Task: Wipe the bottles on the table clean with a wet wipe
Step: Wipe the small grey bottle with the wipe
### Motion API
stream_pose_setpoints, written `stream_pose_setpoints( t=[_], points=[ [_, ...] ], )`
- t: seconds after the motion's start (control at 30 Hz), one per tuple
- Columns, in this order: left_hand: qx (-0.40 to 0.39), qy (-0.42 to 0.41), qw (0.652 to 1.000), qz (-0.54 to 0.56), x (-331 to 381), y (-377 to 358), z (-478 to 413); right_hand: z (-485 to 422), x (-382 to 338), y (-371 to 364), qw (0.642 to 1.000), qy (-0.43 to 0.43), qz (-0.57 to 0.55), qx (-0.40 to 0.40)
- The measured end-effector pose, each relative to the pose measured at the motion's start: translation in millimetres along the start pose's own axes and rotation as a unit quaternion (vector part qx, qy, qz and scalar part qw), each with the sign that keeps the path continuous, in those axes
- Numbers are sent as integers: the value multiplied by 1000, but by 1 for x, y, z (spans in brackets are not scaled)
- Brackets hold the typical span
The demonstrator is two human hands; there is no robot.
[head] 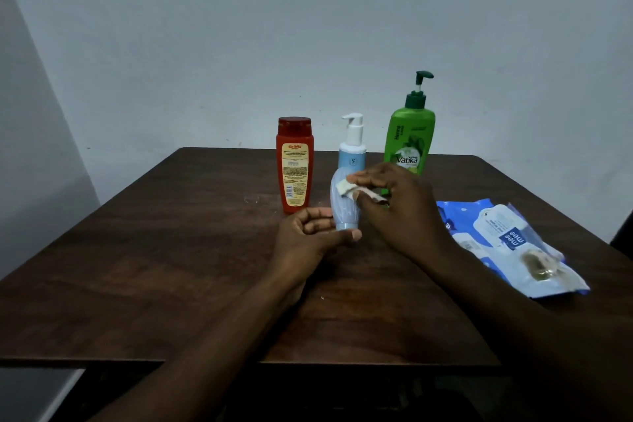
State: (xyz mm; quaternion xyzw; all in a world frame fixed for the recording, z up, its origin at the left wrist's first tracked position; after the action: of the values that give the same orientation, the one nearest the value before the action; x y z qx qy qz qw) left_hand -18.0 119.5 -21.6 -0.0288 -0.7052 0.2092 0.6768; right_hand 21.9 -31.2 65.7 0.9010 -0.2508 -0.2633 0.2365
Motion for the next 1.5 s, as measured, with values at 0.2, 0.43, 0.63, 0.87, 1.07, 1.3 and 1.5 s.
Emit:
stream_pose_setpoints(
  t=[0.2, 0.43, 0.63, 0.87, 1.07, 1.3, 1.5],
  points=[
    [15, -34, 999, 5, 3, 3, -2, 15, -16, -15, 986, 102, 106, -79],
    [5, -44, 999, 5, 0, 4, -2, 34, -26, -7, 978, 155, 97, -97],
    [-12, -32, 999, 27, 2, 0, 1, 33, -28, -2, 980, 143, 89, -106],
    [-24, -16, 998, 47, 1, 0, 1, 22, -26, -7, 986, 112, 96, -72],
    [-17, -14, 999, 24, -1, 2, -3, 6, -25, -8, 990, 87, 105, -24],
    [-21, 7, 999, 38, -2, 3, -4, -28, -14, -2, 995, 29, 84, 37],
    [-31, -2, 998, 62, 0, 2, -4, -41, 6, 0, 997, -67, 10, -32]
  ],
)
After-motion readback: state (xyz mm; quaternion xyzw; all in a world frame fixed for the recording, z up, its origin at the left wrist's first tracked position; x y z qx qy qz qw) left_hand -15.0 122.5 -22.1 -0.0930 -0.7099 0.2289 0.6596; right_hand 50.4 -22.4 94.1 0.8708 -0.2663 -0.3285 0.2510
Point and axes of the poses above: each hand's wrist, its own z-axis away from the middle knuckle, its own y-axis out of the back of the hand, x = y × z, the point moved 6 cm from there along -z, towards the middle knuckle, and after that the axes turned 9 degrees about z, right-handed, at the moved point
